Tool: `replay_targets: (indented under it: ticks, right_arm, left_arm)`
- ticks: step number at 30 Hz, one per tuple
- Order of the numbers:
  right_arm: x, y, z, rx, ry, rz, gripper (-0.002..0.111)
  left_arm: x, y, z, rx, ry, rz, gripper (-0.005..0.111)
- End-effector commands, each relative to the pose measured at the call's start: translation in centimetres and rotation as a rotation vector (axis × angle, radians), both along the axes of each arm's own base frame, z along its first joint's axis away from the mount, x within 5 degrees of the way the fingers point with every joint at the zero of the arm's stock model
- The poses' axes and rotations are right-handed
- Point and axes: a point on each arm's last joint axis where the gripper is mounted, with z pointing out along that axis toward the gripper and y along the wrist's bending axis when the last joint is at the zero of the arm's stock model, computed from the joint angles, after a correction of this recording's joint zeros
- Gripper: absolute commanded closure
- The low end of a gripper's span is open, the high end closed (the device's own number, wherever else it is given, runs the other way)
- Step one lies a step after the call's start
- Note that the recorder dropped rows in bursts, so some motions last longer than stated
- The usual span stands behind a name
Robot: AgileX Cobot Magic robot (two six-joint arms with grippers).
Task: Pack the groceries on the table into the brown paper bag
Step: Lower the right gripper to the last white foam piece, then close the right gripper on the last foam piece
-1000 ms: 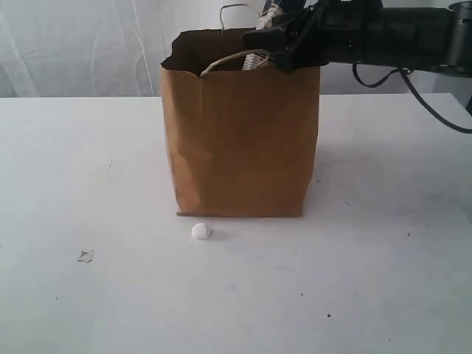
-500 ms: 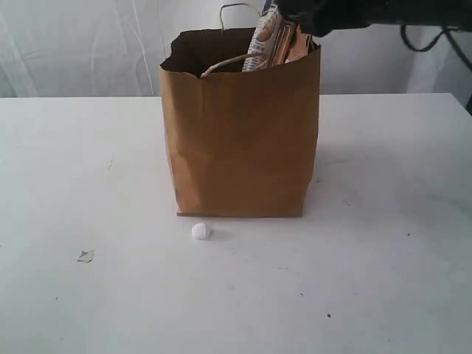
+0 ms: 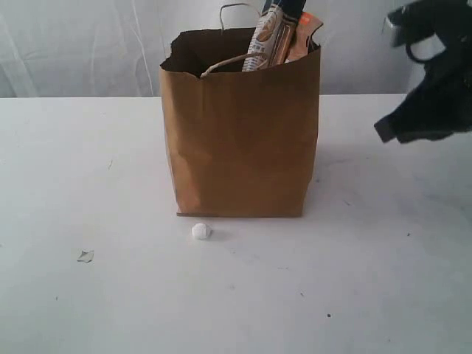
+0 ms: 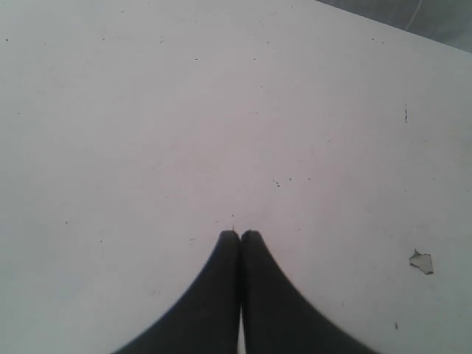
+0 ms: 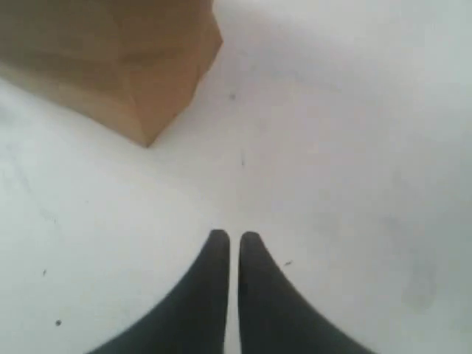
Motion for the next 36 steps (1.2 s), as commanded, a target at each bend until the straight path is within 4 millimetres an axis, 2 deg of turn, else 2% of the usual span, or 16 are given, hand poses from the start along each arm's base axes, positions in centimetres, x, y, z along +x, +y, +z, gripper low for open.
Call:
replay_targets:
  ticks: [1,5,8,10,13,16,19,22,27,29,34,36]
  right_arm:
    - [-1.6,1.5,-3.1,0.111,0.147,0.006,0.108]
    - [-3.0,4.8,-4.9,0.197,0.198,0.145,0.108]
    - [-3.3,8.3,-5.6,0.267,0.158,0.238,0.108]
    - [-3.2,11.4,-6.0,0.310,0.115,0.304,0.108]
    - [-3.0,16.0,-7.9,0.321,0.146,0.357,0.108]
    - [-2.3,19.3,-10.4,0.290,0.171,0.400,0.108]
    - [-1.5,21.6,-12.0,0.277,0.153,0.413,0.108]
    - [-0.5,22.8,-12.8,0.271,0.103,0.407,0.108]
    - [0.5,23.1,-14.3,0.232,0.050,0.398,0.105]
    - [0.5,23.1,-14.9,0.222,0.065,0.404,0.096]
    - [0.4,23.1,-15.8,0.183,0.092,0.436,0.058]
    - [0.5,23.1,-15.7,0.188,0.072,0.427,0.050]
  left_arm:
    - [0.0,0.0,-0.1,-0.002,-0.001,0.000,0.107]
    - [0.0,0.0,-0.1,-0.002,-0.001,0.000,0.107]
    - [0.0,0.0,-0.1,-0.002,-0.001,0.000,0.107]
    - [0.0,0.0,-0.1,-0.002,-0.001,0.000,0.107]
    - [0.0,0.0,-0.1,-0.002,-0.001,0.000,0.107]
    - [0.0,0.0,-0.1,-0.002,-0.001,0.000,0.107]
    - [0.0,0.0,-0.1,-0.002,-0.001,0.000,0.107]
    - [0.0,0.0,-0.1,-0.002,-0.001,0.000,0.107]
    - [0.0,0.0,-0.1,-0.002,-0.001,0.000,0.107]
    - [0.0,0.0,-0.1,-0.002,-0.001,0.000,0.107]
    - [0.0,0.0,-0.1,-0.002,-0.001,0.000,0.107]
    - [0.0,0.0,-0.1,-0.002,-0.001,0.000,0.107]
